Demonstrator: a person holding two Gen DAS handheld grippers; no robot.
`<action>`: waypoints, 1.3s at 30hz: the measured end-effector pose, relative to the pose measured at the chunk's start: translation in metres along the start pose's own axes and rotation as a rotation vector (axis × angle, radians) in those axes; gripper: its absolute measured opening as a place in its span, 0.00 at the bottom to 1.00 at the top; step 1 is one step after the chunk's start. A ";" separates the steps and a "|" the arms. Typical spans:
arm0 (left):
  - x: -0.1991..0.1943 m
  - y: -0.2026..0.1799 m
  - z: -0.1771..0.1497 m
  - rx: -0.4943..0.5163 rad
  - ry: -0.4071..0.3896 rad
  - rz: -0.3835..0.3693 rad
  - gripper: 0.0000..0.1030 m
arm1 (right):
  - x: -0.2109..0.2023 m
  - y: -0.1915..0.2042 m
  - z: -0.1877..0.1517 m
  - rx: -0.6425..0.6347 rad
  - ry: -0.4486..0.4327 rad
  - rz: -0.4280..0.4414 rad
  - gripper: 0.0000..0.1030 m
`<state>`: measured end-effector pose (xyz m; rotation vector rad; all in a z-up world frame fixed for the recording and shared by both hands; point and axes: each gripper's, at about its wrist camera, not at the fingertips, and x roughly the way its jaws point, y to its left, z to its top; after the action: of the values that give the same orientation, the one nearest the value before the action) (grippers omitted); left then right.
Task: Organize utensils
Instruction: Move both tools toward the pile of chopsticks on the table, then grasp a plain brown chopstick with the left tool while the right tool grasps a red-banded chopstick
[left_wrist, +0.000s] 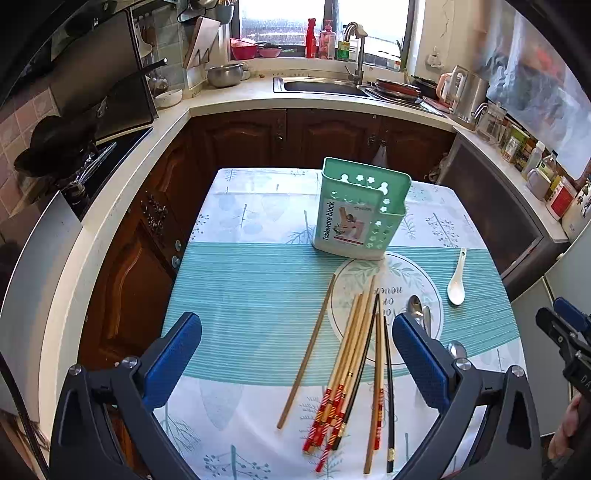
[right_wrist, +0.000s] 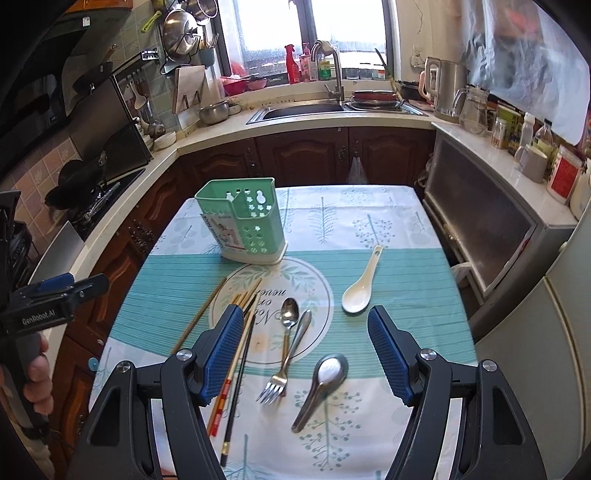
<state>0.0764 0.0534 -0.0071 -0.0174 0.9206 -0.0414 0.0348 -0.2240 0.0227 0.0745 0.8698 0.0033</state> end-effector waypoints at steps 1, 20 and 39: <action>0.003 0.001 0.002 0.009 0.001 0.003 0.99 | 0.003 -0.001 0.005 -0.001 0.003 0.002 0.69; 0.115 -0.018 0.000 0.174 0.221 -0.112 0.63 | 0.150 0.054 0.020 -0.017 0.361 0.254 0.40; 0.194 -0.022 -0.028 0.154 0.467 -0.201 0.25 | 0.260 0.083 -0.021 0.165 0.645 0.340 0.20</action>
<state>0.1707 0.0230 -0.1771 0.0450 1.3781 -0.3132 0.1888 -0.1309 -0.1840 0.3914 1.4918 0.2873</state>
